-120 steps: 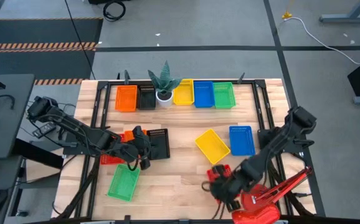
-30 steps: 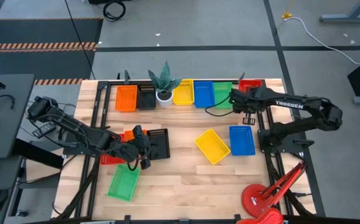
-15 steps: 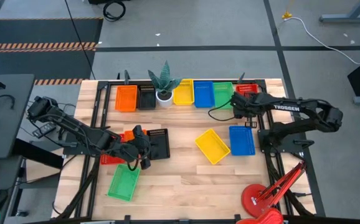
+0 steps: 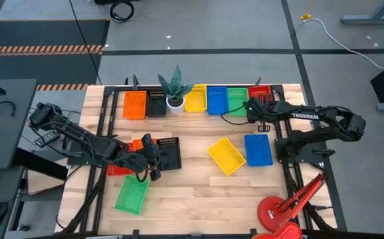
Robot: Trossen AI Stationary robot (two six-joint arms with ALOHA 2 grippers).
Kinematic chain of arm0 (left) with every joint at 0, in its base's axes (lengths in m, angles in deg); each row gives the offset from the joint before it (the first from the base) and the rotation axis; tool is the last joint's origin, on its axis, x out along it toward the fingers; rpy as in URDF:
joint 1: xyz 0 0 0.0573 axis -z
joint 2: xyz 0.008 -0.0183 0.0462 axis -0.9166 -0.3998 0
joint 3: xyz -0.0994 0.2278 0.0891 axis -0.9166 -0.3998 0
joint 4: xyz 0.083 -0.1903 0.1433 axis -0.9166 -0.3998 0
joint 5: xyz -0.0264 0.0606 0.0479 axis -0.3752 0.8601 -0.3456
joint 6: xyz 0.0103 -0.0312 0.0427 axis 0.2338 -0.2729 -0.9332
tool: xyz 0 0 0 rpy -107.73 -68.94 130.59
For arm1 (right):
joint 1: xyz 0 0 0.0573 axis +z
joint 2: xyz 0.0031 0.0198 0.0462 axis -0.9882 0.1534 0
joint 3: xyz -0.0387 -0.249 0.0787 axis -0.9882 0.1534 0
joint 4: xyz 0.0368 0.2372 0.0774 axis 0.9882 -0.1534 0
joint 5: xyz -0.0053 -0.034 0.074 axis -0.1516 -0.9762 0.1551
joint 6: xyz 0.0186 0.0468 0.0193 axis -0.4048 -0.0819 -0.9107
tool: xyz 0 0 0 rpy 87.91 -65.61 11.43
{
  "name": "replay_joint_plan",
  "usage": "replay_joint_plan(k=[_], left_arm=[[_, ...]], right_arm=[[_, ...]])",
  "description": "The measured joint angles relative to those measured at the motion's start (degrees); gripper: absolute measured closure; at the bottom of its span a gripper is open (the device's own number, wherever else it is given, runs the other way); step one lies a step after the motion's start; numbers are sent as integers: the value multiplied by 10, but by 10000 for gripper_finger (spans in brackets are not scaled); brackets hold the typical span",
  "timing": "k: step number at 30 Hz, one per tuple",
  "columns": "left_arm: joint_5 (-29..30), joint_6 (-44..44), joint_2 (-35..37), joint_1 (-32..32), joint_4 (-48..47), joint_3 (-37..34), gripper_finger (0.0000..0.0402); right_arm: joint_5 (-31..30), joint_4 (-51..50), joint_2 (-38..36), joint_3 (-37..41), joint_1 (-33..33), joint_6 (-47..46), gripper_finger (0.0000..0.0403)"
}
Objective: Stack baskets by color
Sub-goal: Move the bottom red bin to the top right of the table, then stack the bottom yellow bin on the top yellow bin
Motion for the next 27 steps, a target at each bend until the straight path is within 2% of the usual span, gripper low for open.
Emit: replay_joint_plan(k=[11, 14, 20, 27], left_arm=[[0, 0, 0, 0, 0, 0, 382], [0, 0, 0, 0, 0, 0, 385], [0, 0, 0, 0, 0, 0, 391], [0, 1, 0, 0, 0, 0, 382]], right_arm=[[-54, 25, 0, 0, 1, -3, 255], [-82, 12, 0, -8, 19, -45, 239], [-98, -36, -13, -61, 71, -131, 237], [-89, -119, -50, -136, 140, -243, 239]])
